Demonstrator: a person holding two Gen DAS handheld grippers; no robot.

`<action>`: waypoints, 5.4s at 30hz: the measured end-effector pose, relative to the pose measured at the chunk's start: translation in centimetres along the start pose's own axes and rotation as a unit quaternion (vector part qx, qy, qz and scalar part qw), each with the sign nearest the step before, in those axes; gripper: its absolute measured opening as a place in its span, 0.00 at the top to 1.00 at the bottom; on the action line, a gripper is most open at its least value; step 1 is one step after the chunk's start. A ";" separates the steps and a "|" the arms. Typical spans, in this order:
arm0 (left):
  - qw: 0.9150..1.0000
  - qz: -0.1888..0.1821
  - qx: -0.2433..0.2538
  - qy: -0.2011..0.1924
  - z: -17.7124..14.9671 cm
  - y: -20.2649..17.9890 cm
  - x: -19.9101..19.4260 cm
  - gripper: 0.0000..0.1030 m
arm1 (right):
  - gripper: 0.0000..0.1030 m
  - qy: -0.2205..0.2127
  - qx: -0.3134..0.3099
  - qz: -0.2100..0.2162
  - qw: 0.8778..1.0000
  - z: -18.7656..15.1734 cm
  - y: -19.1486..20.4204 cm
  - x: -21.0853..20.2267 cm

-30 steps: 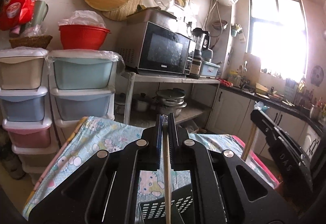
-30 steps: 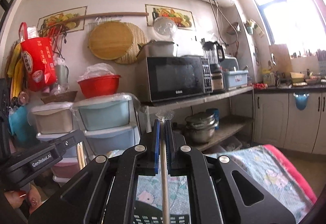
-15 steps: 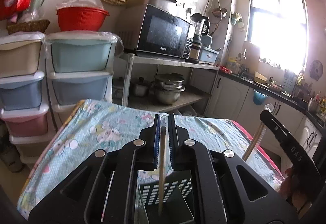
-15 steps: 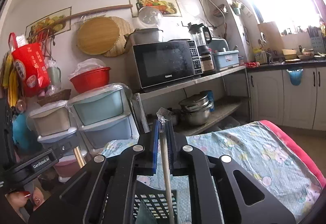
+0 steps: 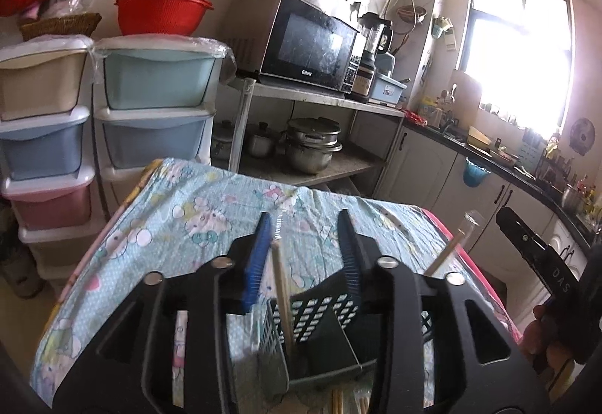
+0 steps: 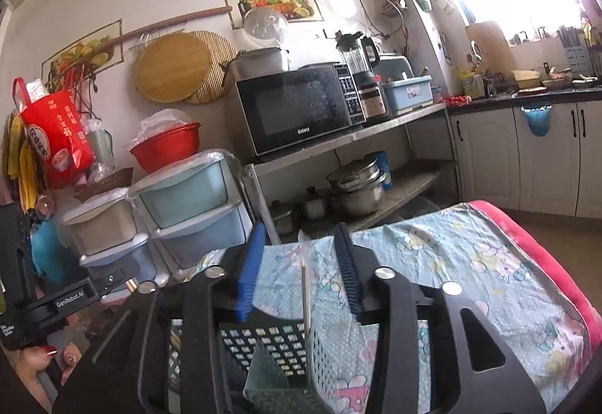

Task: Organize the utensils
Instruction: 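Lower the left gripper's chopstick into the caddy and open while the right gripper releases its chopstick inside, then withdraw both open grippers from the caddy back toward the chopstick pile, then close the left gripper on another wrapped chopstick while the right gripper grasps one beside the caddy, then lift the left gripper's chopstick above the caddy while the right gripper raises its chopstick over it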

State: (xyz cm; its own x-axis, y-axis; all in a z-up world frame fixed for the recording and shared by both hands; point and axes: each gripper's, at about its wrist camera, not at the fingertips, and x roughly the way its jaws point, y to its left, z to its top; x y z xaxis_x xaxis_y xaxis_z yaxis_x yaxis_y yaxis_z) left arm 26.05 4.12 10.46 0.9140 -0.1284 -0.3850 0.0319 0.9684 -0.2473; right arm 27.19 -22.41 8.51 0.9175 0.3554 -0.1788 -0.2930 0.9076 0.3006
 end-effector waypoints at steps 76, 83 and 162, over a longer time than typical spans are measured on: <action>0.990 -0.050 0.030 0.132 -11.7 -2.7 -4.4 0.10 | 0.37 0.193 -0.068 -0.035 0.978 -9.9 -0.5 -10.4; 0.984 -0.056 0.033 0.169 -13.4 -2.9 -2.7 0.22 | 0.52 0.238 -0.066 -0.024 0.969 -11.4 -0.9 -9.3; 0.975 -0.089 0.029 0.203 -11.2 -5.4 1.8 0.93 | 0.98 0.258 0.010 0.033 0.965 -8.4 -7.2 -6.9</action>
State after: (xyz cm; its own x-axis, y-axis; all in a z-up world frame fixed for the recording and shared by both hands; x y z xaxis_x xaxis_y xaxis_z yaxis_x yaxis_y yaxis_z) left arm 22.98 -3.74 1.16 0.6563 -0.3581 -0.6641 0.2088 0.9320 -0.2962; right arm 20.69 -29.56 -0.25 0.6389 0.4812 -0.6002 -0.3361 0.8764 0.3449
